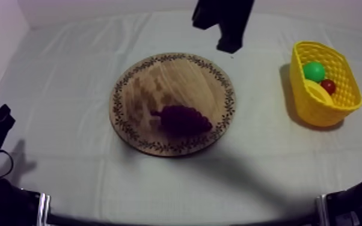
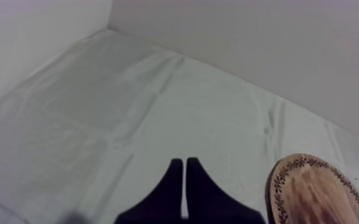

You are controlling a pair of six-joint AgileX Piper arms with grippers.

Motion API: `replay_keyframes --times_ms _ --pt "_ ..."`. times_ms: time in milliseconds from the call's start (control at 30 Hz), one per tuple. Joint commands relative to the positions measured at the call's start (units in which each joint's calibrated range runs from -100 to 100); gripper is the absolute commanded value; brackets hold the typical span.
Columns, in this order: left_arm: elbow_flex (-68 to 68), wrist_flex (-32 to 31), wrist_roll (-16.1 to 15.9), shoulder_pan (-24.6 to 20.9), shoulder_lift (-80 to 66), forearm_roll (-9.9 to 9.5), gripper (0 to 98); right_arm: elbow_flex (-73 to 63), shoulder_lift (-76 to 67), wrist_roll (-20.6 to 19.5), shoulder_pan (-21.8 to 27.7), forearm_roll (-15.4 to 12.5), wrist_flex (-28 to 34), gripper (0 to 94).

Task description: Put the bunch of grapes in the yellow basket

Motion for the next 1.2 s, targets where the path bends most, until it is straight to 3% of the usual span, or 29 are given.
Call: replay_keyframes --times_ms 0,300,433,567,1167 --pt "0.0 0.0 0.0 0.0 0.0 -0.04 0.0 -4.1 3.4 0.7 0.0 -0.4 2.7 7.3" --pt "0.0 0.0 0.0 0.0 0.0 -0.04 0.0 -6.9 5.7 0.6 0.0 0.3 4.7 54.9" --pt "0.0 0.0 0.0 0.0 0.0 -0.04 0.0 -6.6 6.6 0.1 -0.5 0.7 4.8 69.3" --pt "0.0 0.0 0.0 0.0 0.0 -0.04 0.0 -5.4 8.1 -0.4 -0.6 0.7 4.3 73.7" --pt "0.0 0.0 0.0 0.0 0.0 -0.04 0.0 6.9 21.8 -2.0 -0.2 -0.6 -6.2 72.1"
